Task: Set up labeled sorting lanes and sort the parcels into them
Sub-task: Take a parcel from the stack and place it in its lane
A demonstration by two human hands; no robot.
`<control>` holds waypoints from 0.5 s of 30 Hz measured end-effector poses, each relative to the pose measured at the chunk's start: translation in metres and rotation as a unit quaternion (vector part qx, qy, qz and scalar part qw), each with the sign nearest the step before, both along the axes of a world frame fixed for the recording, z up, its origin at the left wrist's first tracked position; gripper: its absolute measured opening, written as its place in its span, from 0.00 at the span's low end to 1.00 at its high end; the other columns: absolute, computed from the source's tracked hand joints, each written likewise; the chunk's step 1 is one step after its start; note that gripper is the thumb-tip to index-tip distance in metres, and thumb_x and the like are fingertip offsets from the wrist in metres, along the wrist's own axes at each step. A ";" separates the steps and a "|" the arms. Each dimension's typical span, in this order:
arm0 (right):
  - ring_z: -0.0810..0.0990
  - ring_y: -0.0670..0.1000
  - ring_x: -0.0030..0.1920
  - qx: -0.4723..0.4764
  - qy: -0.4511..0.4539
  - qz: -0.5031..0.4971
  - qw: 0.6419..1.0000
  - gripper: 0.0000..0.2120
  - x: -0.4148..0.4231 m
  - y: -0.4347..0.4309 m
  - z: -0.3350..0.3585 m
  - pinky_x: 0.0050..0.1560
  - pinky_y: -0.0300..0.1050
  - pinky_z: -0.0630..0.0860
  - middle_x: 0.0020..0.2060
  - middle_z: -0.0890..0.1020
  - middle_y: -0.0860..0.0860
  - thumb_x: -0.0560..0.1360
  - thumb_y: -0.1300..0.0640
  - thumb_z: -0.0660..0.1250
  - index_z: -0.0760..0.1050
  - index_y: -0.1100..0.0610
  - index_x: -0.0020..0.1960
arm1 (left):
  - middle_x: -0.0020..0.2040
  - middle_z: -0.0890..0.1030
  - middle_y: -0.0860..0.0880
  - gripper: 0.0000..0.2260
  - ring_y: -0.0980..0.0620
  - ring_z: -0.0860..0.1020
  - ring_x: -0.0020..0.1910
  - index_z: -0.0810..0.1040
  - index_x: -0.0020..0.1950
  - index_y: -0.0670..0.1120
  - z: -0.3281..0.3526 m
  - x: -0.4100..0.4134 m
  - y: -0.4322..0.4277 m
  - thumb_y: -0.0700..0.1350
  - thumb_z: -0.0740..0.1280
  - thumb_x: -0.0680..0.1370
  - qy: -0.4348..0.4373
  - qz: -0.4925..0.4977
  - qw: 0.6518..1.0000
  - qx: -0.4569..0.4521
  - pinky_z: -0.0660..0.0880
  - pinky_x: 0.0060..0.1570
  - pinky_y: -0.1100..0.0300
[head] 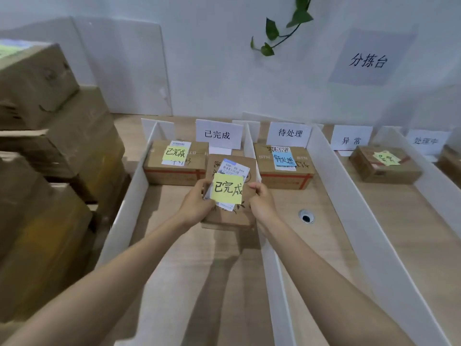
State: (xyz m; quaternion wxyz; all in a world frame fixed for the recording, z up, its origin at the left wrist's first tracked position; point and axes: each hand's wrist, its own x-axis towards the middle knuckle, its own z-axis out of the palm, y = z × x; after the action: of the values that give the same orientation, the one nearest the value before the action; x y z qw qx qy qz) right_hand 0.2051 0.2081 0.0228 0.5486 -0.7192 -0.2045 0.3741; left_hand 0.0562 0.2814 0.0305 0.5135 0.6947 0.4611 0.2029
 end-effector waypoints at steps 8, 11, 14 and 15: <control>0.76 0.53 0.55 -0.031 0.027 -0.028 0.999 0.23 0.022 0.037 -0.032 0.33 0.35 0.73 0.65 0.72 0.53 0.73 0.74 0.50 0.71 0.56 0.61 | 0.58 0.74 0.51 0.21 0.51 0.75 0.53 0.67 0.69 0.49 -0.036 0.028 0.033 0.36 0.62 0.77 -0.003 -0.010 1.000 -0.018 0.74 0.51 0.57; 0.76 0.49 0.52 -0.046 0.029 -0.020 0.998 0.24 0.029 0.050 -0.038 0.35 0.35 0.72 0.64 0.72 0.50 0.73 0.74 0.51 0.70 0.55 0.61 | 0.60 0.74 0.51 0.21 0.51 0.75 0.55 0.67 0.69 0.50 -0.048 0.036 0.049 0.36 0.62 0.77 -0.003 -0.012 1.000 -0.028 0.73 0.49 0.59; 0.72 0.40 0.43 -0.059 0.013 -0.008 0.998 0.25 0.035 0.061 -0.045 0.34 0.30 0.72 0.58 0.73 0.47 0.74 0.72 0.50 0.70 0.55 0.65 | 0.60 0.74 0.52 0.21 0.50 0.74 0.56 0.67 0.69 0.50 -0.061 0.041 0.063 0.38 0.62 0.77 -0.005 -0.002 0.999 -0.034 0.71 0.49 0.59; 0.73 0.43 0.45 -0.066 0.009 -0.006 0.998 0.26 0.036 0.065 -0.048 0.38 0.32 0.74 0.57 0.73 0.47 0.74 0.72 0.50 0.70 0.54 0.65 | 0.60 0.75 0.51 0.21 0.50 0.74 0.57 0.67 0.69 0.50 -0.065 0.042 0.067 0.38 0.62 0.77 -0.006 0.001 0.999 -0.038 0.71 0.49 0.59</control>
State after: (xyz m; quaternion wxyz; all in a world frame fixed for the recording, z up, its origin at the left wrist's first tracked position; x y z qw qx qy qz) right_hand 0.2416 0.2734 -0.0256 0.5044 -0.7516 -0.1702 0.3895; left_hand 0.0986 0.3483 -0.0343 0.5422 0.6729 0.4660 0.1900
